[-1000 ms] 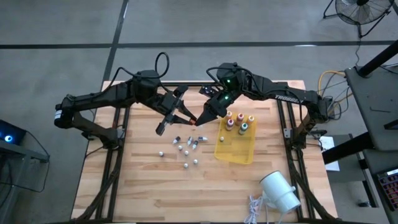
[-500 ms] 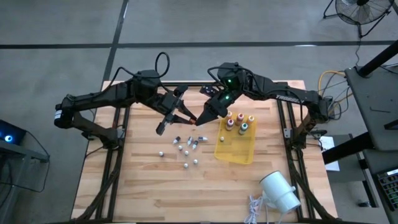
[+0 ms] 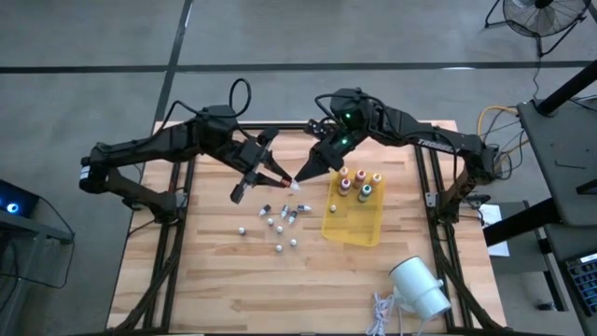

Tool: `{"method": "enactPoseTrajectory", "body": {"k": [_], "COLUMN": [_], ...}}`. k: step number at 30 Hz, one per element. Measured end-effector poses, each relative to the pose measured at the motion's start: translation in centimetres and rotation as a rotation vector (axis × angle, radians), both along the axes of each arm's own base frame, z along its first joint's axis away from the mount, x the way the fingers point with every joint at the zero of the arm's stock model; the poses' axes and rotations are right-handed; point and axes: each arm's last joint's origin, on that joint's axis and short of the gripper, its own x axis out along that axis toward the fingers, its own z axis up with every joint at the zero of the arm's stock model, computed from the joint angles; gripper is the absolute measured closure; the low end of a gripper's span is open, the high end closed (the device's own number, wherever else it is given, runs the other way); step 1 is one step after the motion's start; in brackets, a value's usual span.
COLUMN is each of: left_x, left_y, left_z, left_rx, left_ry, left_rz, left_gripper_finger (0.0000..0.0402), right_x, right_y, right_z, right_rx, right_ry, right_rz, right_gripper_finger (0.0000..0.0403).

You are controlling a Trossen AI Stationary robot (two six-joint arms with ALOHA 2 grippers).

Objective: Pick & Place food coloring
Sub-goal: Put the small orange food coloring bottle into the yellow bin

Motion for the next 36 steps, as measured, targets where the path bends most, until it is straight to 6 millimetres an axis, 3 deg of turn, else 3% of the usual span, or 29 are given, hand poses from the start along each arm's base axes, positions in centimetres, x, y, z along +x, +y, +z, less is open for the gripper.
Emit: {"method": "enactPoseTrajectory", "body": {"k": [9,22,36], "left_x": [-1.6,-5.7,-6.1], "left_y": [0.1,1.1,2.2], "left_z": [1.1,3.5,4.1], "left_rx": [0.018,-0.028,-0.169], "left_ry": [-0.039,-0.128,-0.144], "left_rz": [0.066,0.178,0.266], "left_gripper_finger": [0.0346,0.0346,0.0346], "right_x": [-0.5,-1.9,-4.5], "right_y": [-0.4,-0.5,-0.8], "right_z": [-0.5,1.1,6.1], "right_rx": [-0.096,-0.28,-0.95], "right_ry": [0.004,-0.117,-0.339], "right_rz": [-0.02,-0.082,-0.313], "right_gripper_finger": [0.0241,0.0244,0.025]}}
